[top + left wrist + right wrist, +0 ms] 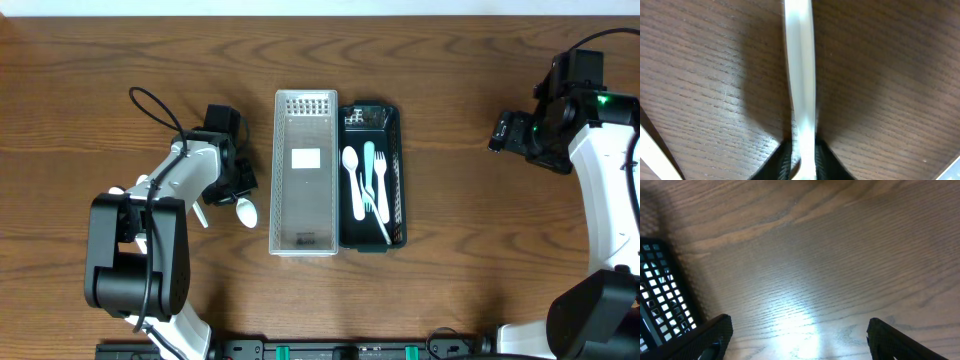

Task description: Pack container

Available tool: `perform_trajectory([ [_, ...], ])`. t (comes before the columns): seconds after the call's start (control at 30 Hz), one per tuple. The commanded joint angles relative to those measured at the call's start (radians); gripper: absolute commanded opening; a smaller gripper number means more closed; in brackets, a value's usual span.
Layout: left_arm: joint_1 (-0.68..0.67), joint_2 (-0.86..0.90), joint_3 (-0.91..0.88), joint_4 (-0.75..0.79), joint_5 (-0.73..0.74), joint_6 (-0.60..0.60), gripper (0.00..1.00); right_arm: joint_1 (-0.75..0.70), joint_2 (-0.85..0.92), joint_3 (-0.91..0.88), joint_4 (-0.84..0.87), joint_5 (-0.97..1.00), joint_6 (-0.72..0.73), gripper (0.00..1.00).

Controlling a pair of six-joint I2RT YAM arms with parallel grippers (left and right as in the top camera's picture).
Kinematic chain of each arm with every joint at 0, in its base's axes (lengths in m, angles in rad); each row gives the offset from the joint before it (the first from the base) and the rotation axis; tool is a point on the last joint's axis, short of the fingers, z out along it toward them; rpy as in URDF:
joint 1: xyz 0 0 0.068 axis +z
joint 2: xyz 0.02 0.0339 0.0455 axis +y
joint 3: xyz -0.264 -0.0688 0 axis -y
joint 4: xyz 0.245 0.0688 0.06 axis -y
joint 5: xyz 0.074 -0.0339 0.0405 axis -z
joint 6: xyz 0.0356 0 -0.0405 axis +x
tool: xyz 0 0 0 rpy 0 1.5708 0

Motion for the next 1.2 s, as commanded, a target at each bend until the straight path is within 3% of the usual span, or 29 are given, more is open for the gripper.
perform_trajectory([
  [0.0,0.002,0.037,-0.007,0.0,0.014,-0.004,0.13,0.0,0.006,-0.002,-0.001,-0.005,-0.013,0.89],
  [0.43,0.002,0.036,-0.006,-0.002,0.014,0.0,0.06,0.0,0.006,-0.002,-0.001,-0.004,-0.013,0.89],
  [0.7,0.001,0.011,0.073,-0.102,0.014,0.02,0.06,0.0,0.006,-0.002,0.0,-0.005,-0.013,0.9],
  [0.97,-0.015,-0.155,0.121,-0.176,0.014,0.024,0.06,0.0,0.006,-0.002,0.003,-0.005,-0.013,0.9],
  [1.17,-0.133,-0.33,0.201,-0.299,0.003,0.092,0.06,0.0,0.006,-0.002,0.01,-0.005,-0.013,0.9],
])
